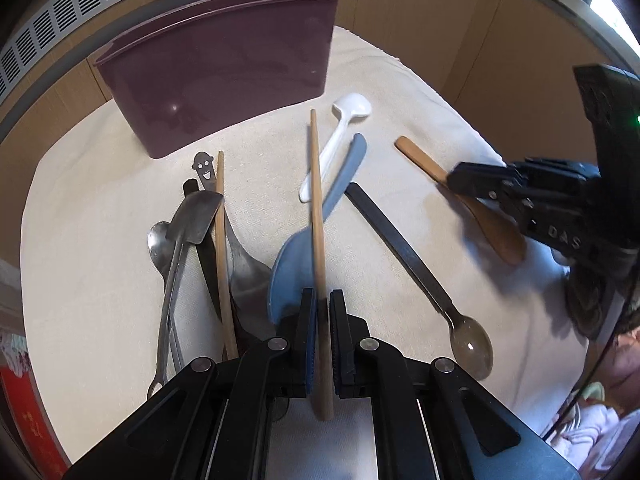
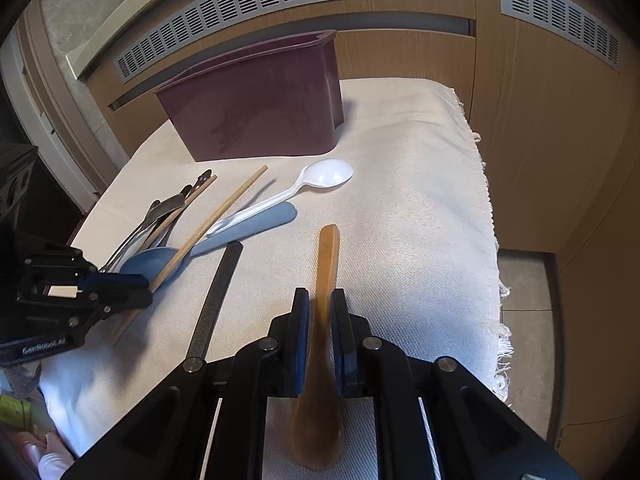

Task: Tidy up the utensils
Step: 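Grasp a wooden chopstick with the left tool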

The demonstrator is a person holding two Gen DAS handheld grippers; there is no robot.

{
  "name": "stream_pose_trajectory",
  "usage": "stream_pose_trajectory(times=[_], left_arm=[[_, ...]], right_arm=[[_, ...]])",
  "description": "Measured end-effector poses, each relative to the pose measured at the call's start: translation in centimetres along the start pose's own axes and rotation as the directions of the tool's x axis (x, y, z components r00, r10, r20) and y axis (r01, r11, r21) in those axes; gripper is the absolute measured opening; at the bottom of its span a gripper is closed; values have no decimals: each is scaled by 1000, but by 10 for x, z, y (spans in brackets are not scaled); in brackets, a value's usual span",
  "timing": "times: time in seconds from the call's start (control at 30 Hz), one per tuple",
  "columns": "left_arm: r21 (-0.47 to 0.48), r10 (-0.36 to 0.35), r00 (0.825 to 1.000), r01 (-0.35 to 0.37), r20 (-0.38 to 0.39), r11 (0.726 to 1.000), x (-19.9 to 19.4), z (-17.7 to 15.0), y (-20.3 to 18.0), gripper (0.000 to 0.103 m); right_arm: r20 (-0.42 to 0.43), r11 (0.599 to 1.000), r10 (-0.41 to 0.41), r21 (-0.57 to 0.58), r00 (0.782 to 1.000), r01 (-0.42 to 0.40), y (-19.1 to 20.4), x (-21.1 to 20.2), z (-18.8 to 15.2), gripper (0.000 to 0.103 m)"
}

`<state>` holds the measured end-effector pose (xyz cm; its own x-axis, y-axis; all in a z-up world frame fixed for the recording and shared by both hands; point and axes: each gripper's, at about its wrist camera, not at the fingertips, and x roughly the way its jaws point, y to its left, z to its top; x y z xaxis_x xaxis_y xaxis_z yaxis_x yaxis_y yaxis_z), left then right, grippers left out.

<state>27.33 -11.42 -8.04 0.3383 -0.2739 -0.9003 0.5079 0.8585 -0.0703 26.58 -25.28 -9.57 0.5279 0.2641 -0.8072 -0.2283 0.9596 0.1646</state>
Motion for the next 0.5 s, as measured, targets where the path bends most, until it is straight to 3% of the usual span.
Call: stream_pose_trajectory(times=[0.17, 0.27, 0.33, 0.5], left_arm=[[-17, -19, 999, 19, 34, 1000, -11, 7, 5, 9], [-23, -23, 998, 24, 53, 999, -24, 12, 12, 17], [-32, -32, 999, 33, 38, 999, -18, 27, 14, 26], [-78, -48, 999, 46, -18, 996, 6, 60, 24, 28]], right_arm=[[-64, 999, -16, -35, 998, 14, 6, 14, 10, 12], [-81, 995, -49, -94, 995, 42, 13, 19, 15, 12], [-90, 988, -73, -142, 993, 60, 19, 20, 16, 13], [-103, 987, -53, -157, 993, 36, 16, 13, 14, 11]])
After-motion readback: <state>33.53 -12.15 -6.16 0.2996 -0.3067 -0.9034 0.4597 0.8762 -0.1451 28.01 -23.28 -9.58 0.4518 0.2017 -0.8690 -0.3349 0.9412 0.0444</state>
